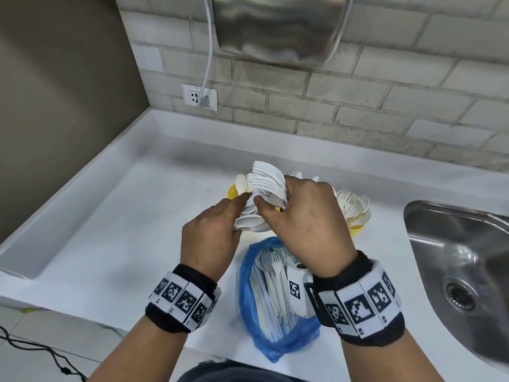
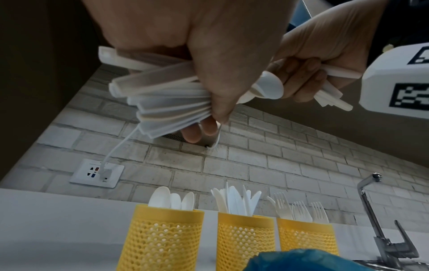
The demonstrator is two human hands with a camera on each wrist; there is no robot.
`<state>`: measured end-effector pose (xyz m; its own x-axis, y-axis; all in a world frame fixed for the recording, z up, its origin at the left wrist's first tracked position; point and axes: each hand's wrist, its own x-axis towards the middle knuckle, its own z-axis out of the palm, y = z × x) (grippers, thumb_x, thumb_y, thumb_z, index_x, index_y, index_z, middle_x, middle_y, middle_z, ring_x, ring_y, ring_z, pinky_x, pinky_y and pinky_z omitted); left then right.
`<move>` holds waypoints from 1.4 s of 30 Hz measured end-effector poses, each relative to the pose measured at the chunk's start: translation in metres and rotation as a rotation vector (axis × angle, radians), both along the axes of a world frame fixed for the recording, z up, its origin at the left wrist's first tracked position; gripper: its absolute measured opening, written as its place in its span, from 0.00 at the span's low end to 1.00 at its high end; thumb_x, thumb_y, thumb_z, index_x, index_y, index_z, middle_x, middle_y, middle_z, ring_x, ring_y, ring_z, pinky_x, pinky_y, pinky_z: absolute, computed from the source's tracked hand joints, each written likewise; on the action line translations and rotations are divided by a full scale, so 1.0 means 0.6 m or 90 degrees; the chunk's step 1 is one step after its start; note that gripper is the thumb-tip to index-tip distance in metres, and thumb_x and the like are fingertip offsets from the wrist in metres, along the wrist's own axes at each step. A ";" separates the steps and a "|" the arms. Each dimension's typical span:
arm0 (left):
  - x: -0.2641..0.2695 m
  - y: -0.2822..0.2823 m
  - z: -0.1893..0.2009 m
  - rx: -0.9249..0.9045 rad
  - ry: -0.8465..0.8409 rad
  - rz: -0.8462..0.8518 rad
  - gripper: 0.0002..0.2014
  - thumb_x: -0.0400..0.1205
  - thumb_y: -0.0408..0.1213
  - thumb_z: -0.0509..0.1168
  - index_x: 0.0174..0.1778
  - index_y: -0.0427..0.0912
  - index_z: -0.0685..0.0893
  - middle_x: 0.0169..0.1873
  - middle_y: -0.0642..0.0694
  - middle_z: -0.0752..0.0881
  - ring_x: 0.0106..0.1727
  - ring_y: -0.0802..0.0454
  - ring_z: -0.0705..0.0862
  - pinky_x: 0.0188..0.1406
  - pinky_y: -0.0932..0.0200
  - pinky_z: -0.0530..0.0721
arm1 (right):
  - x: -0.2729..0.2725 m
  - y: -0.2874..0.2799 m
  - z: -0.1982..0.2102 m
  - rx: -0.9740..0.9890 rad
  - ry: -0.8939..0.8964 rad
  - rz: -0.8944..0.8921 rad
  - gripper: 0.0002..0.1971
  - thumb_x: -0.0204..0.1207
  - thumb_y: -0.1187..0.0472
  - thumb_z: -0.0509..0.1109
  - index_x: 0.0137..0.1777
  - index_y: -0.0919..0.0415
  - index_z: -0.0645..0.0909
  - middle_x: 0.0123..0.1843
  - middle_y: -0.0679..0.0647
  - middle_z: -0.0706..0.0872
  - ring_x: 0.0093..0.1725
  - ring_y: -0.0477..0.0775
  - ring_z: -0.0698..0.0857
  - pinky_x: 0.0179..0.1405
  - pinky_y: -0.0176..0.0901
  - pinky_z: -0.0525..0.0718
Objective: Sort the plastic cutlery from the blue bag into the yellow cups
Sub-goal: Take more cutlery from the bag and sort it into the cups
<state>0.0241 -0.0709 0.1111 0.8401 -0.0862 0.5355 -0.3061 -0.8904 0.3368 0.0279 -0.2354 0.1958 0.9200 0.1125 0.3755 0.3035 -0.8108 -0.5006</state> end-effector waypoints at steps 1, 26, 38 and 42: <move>0.001 0.001 -0.002 0.002 -0.003 -0.003 0.36 0.66 0.23 0.79 0.70 0.50 0.83 0.45 0.48 0.92 0.34 0.41 0.89 0.26 0.57 0.80 | 0.001 0.000 0.000 -0.001 0.004 0.002 0.18 0.76 0.43 0.72 0.33 0.52 0.75 0.28 0.48 0.79 0.32 0.56 0.82 0.33 0.48 0.80; 0.004 -0.005 -0.009 -0.029 0.043 0.023 0.38 0.69 0.23 0.75 0.74 0.51 0.74 0.52 0.46 0.92 0.38 0.37 0.90 0.26 0.50 0.85 | 0.007 -0.004 -0.020 0.155 0.014 -0.041 0.14 0.74 0.60 0.72 0.30 0.53 0.72 0.25 0.48 0.78 0.28 0.49 0.77 0.29 0.44 0.71; -0.002 0.001 0.000 -0.184 0.124 0.018 0.30 0.79 0.31 0.71 0.77 0.57 0.78 0.47 0.51 0.91 0.41 0.39 0.86 0.40 0.53 0.84 | 0.017 -0.045 0.001 0.633 0.149 -0.065 0.14 0.84 0.62 0.70 0.37 0.65 0.81 0.25 0.67 0.79 0.19 0.59 0.77 0.24 0.44 0.77; -0.001 0.001 -0.008 -0.282 0.201 -0.037 0.25 0.75 0.28 0.71 0.63 0.58 0.79 0.41 0.55 0.90 0.42 0.46 0.89 0.41 0.57 0.83 | 0.027 -0.053 0.006 0.949 0.196 -0.030 0.06 0.88 0.65 0.65 0.50 0.62 0.82 0.39 0.61 0.89 0.34 0.60 0.90 0.39 0.54 0.92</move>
